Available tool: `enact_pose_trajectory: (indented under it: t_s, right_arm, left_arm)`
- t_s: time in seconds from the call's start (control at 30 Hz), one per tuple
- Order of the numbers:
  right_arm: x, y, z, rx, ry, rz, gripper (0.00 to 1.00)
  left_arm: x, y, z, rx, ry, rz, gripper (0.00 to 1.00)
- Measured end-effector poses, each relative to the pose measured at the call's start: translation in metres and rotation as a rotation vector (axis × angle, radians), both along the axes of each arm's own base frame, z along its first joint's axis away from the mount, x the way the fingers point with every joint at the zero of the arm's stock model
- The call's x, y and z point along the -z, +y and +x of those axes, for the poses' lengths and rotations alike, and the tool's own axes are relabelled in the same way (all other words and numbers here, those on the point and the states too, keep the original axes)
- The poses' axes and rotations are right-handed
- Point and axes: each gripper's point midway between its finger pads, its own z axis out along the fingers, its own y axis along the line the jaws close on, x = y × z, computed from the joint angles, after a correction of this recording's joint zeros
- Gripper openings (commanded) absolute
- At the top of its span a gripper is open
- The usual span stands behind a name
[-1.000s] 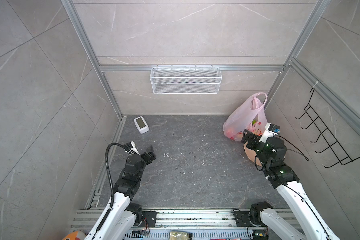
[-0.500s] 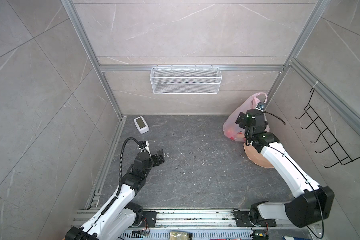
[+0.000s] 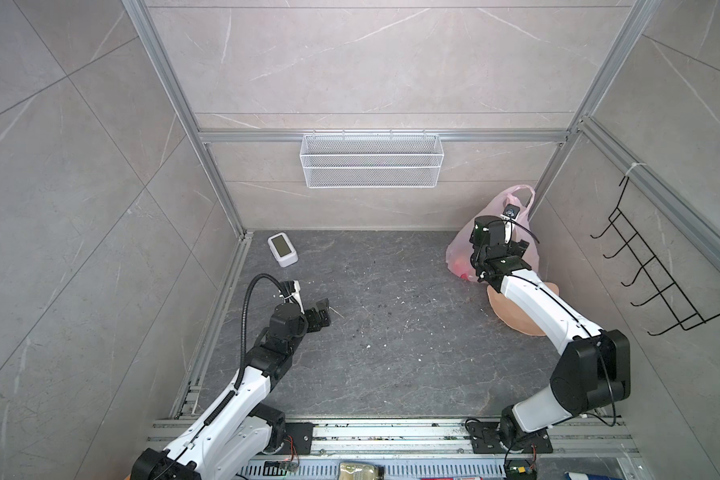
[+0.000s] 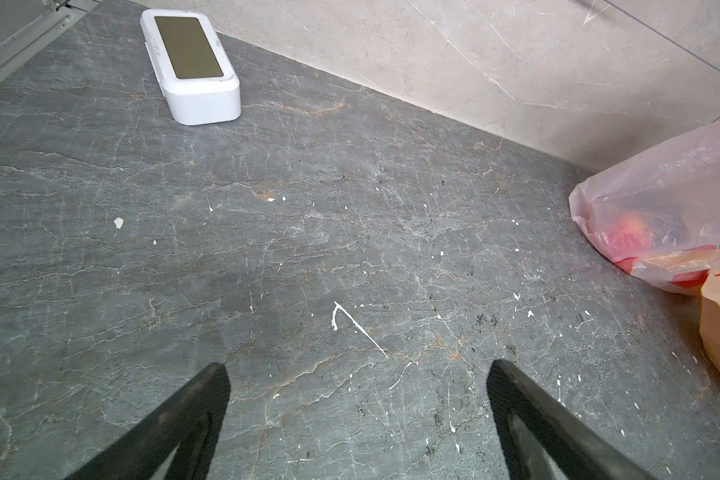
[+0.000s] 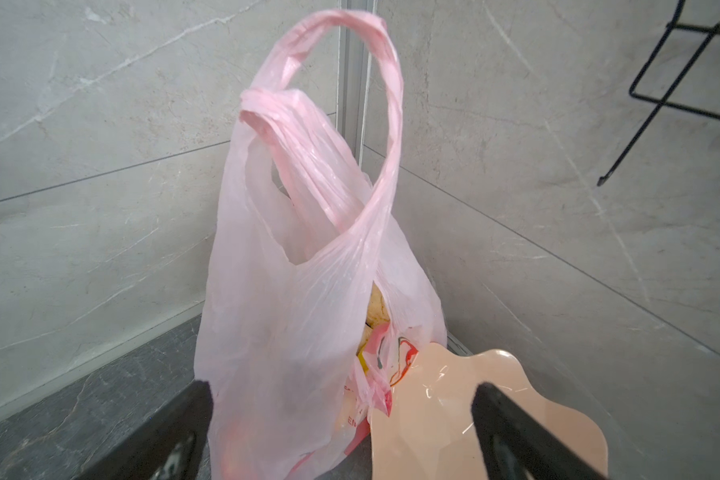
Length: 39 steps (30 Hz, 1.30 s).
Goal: Take the fake fruits out of the plastic bag
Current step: 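Grasp the pink bag handles with the right gripper while the left arm moves forward, then lift the pink bag by its handles with the right gripper toward table center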
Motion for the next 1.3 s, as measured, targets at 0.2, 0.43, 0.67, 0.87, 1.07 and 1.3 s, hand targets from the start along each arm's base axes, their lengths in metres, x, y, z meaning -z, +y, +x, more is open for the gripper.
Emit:
enact_pose_trajectory:
  t_s: [0.2,0.43,0.67,0.87,1.07,1.3]
  right_arm:
    - [0.027,-0.024,0.016,0.056,-0.009,-0.001,1.00]
    - [0.048,-0.046,0.033,0.096,-0.001,-0.030,1.00]
    - [0.048,-0.057,0.054,0.099,-0.019,-0.092,1.00]
    - [0.043,-0.072,0.078,0.087,-0.033,-0.117,0.97]
    - [0.034,-0.080,0.103,0.040,-0.036,-0.136,0.69]
    - [0.029,-0.058,0.120,-0.101,0.004,-0.154,0.18]
  left_arm:
    - [0.004,-0.002,0.001,0.007,0.010,0.000,1.00]
    - [0.011,-0.003,0.004,0.008,0.028,0.007,1.00]
    - [0.023,-0.004,0.006,0.010,0.060,0.024,1.00]
    - [0.031,-0.005,0.009,0.010,0.078,0.036,1.00]
    - [0.032,0.000,0.012,-0.013,0.062,0.052,1.00]
    - [0.035,0.008,0.012,-0.051,0.056,0.083,1.00]
